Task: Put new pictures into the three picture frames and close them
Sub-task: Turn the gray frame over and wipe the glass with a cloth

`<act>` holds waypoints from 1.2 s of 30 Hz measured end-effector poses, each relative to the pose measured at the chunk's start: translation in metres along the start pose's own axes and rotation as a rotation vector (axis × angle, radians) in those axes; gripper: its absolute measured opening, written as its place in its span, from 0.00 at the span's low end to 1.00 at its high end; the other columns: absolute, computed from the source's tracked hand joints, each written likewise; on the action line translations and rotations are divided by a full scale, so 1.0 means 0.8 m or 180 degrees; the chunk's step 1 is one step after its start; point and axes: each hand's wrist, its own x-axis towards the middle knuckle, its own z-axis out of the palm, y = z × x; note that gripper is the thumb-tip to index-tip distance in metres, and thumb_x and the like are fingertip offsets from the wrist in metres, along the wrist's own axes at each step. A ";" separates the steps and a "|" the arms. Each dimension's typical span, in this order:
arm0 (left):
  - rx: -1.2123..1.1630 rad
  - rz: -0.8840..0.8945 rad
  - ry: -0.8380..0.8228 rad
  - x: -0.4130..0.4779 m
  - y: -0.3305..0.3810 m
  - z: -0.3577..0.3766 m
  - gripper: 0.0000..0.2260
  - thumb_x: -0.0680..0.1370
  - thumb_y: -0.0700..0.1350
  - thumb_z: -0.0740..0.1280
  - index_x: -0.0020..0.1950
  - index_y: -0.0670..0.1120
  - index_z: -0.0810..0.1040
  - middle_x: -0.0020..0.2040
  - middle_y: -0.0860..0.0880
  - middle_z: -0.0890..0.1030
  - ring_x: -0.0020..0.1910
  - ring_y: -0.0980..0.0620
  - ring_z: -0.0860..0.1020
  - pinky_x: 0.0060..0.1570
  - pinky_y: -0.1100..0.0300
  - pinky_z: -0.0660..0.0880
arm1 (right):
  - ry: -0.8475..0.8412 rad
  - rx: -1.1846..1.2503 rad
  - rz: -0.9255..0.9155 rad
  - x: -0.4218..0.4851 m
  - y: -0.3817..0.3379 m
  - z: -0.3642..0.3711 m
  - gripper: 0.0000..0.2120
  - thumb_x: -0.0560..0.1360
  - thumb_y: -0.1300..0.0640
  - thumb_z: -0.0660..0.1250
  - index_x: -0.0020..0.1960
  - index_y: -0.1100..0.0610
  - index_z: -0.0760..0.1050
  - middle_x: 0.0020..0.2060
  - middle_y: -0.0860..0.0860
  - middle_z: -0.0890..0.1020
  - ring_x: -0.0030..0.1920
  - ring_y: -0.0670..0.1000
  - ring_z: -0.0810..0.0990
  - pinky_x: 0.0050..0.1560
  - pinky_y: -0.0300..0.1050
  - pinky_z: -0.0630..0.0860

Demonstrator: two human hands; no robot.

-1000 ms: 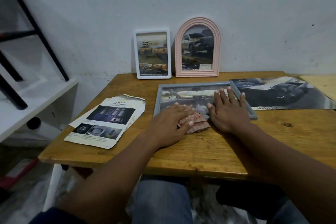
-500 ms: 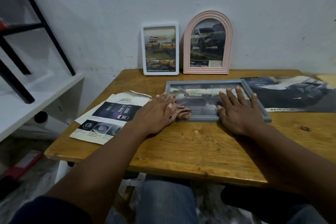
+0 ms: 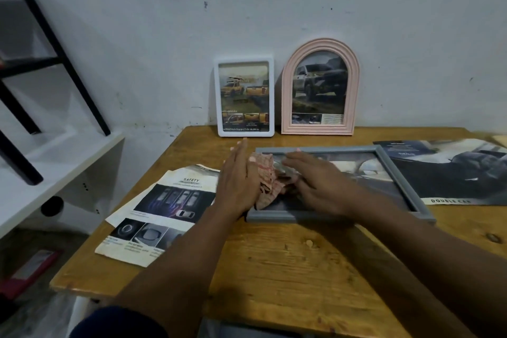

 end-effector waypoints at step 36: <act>0.1697 -0.0004 -0.0957 0.014 0.020 0.014 0.31 0.86 0.59 0.47 0.84 0.44 0.47 0.81 0.40 0.60 0.79 0.37 0.59 0.74 0.42 0.60 | -0.0055 -0.1309 0.1245 -0.009 0.169 -0.061 0.23 0.76 0.50 0.68 0.70 0.50 0.71 0.62 0.56 0.80 0.60 0.59 0.78 0.58 0.55 0.75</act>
